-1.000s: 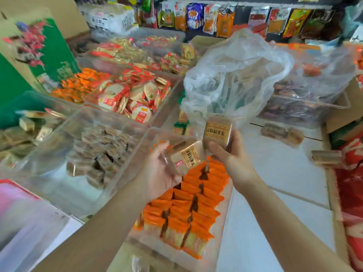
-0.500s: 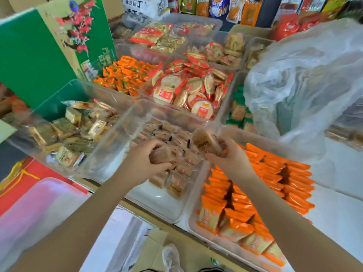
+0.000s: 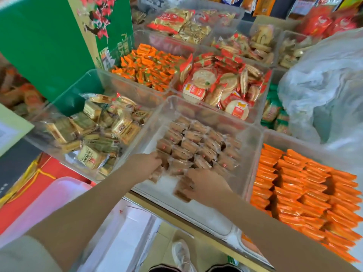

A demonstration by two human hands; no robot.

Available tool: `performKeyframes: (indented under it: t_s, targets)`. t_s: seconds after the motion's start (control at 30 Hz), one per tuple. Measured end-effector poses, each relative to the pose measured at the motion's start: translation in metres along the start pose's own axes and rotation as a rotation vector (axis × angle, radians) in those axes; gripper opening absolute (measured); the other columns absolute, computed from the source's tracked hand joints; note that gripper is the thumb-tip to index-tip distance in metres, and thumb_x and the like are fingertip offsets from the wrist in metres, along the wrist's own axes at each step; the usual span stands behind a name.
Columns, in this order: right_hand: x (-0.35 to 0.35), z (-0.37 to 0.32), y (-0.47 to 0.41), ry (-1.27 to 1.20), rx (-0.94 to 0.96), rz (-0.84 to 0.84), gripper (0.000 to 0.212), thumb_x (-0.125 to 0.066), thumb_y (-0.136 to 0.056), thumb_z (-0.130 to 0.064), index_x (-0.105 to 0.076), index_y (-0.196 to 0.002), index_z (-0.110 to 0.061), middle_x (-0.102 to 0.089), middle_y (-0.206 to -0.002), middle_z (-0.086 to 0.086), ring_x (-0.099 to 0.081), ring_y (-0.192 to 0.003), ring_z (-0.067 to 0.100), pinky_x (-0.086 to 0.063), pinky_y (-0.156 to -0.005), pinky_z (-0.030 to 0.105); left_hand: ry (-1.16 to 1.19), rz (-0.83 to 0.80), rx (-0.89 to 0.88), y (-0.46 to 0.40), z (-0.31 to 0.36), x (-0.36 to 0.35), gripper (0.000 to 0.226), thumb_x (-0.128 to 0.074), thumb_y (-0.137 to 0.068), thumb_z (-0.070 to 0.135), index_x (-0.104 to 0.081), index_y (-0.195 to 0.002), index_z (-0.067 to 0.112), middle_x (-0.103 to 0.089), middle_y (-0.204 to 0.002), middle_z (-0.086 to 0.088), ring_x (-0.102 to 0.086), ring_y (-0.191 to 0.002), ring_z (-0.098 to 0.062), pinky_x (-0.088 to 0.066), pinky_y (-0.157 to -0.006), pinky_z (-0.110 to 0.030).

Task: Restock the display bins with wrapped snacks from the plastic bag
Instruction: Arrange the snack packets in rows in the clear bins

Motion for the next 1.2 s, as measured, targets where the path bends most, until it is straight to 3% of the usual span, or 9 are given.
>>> performKeyframes:
  t_s: [0.2,0.37,0.43,0.53,0.63,0.83,1.0,1.13,1.2]
  targets:
    - [-0.021,-0.02,-0.033,0.078,0.008,0.067,0.033,-0.045,-0.094,-0.039,-0.048,-0.113,-0.012,-0.056,-0.112,0.006,-0.058,-0.095,0.028,-0.039,-0.063,0.031,-0.096,0.183,-0.055,-0.008,-0.006,0.0,0.042,-0.047,-0.091,0.008,-0.039,-0.132,0.014,-0.047,-0.128,-0.004,-0.052,-0.106,-0.023,-0.043,-0.074,-0.031]
    - [-0.028,-0.031,-0.044,0.203,0.048,0.257,0.038,-0.051,-0.092,-0.031,-0.052,-0.122,-0.007,-0.058,-0.112,0.005,-0.063,-0.088,0.026,-0.045,-0.059,0.032,-0.159,0.332,-0.109,-0.006,-0.012,-0.004,0.048,-0.076,-0.062,0.002,-0.063,-0.107,0.013,-0.062,-0.1,-0.003,-0.061,-0.08,-0.02,-0.049,-0.061,-0.03]
    - [-0.033,-0.023,-0.045,0.205,0.022,0.219,0.042,-0.045,-0.096,-0.031,-0.044,-0.131,-0.008,-0.053,-0.122,0.006,-0.058,-0.102,0.027,-0.047,-0.07,0.035,-0.138,0.33,-0.117,-0.006,-0.011,-0.006,0.047,-0.066,-0.074,0.003,-0.057,-0.119,0.014,-0.059,-0.112,-0.004,-0.059,-0.094,-0.021,-0.049,-0.073,-0.032]
    - [-0.037,-0.016,-0.043,0.249,0.002,0.273,0.042,-0.052,-0.093,-0.037,-0.05,-0.127,-0.012,-0.056,-0.117,0.004,-0.059,-0.099,0.024,-0.042,-0.06,0.031,-0.135,0.294,-0.155,-0.006,-0.01,-0.005,0.052,-0.052,-0.09,0.014,-0.037,-0.139,0.017,-0.045,-0.131,-0.003,-0.049,-0.114,-0.022,-0.044,-0.088,-0.034]
    - [-0.033,-0.014,-0.041,0.153,0.007,0.182,0.047,-0.052,-0.092,-0.041,-0.044,-0.132,-0.017,-0.048,-0.127,0.002,-0.054,-0.109,0.023,-0.043,-0.068,0.031,-0.125,0.221,-0.14,-0.004,-0.009,-0.002,0.057,-0.052,-0.092,0.024,-0.027,-0.143,0.018,-0.039,-0.137,-0.001,-0.042,-0.121,-0.02,-0.04,-0.095,-0.033]
    - [0.021,0.017,-0.015,-0.254,0.02,0.226,0.031,-0.056,-0.089,-0.045,-0.058,-0.103,-0.017,-0.06,-0.098,-0.004,-0.057,-0.08,0.014,-0.05,-0.066,0.03,-0.017,0.277,-0.116,0.008,0.015,0.032,0.05,-0.047,-0.095,0.03,-0.032,-0.142,0.02,-0.034,-0.144,0.0,-0.037,-0.129,-0.018,-0.037,-0.099,-0.031]
    - [0.076,0.075,0.046,-0.409,0.016,0.529,0.012,-0.067,-0.086,-0.023,-0.065,-0.088,-0.012,-0.058,-0.076,-0.011,-0.05,-0.057,0.005,-0.042,-0.057,0.02,0.181,0.411,-0.227,0.001,0.073,0.091,0.046,-0.049,-0.095,0.029,-0.039,-0.139,0.021,-0.048,-0.133,0.002,-0.056,-0.099,-0.014,-0.05,-0.081,-0.03]
    - [0.095,0.146,0.114,-0.606,-0.228,0.74,0.007,-0.066,-0.087,-0.02,-0.065,-0.08,-0.022,-0.062,-0.073,-0.014,-0.055,-0.061,0.001,-0.042,-0.059,0.013,0.17,0.492,-0.319,-0.019,0.134,0.141,0.045,-0.046,-0.095,0.031,-0.038,-0.139,0.022,-0.049,-0.135,0.001,-0.056,-0.088,-0.014,-0.047,-0.065,-0.027]
    - [0.093,0.185,0.145,-0.665,-0.36,0.789,0.016,-0.063,-0.088,-0.023,-0.06,-0.074,-0.03,-0.062,-0.07,-0.013,-0.053,-0.055,0.003,-0.044,-0.059,0.022,0.189,0.494,-0.37,-0.031,0.169,0.159,0.045,-0.045,-0.096,0.034,-0.038,-0.139,0.024,-0.05,-0.132,0.003,-0.056,-0.089,-0.014,-0.04,-0.061,-0.025]
Point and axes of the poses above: each hand's wrist, its own y-axis away from the middle knuckle, its own x-axis out of the back of the hand, z = x × y, the point moved 3 cm from there along -y, towards the middle knuckle
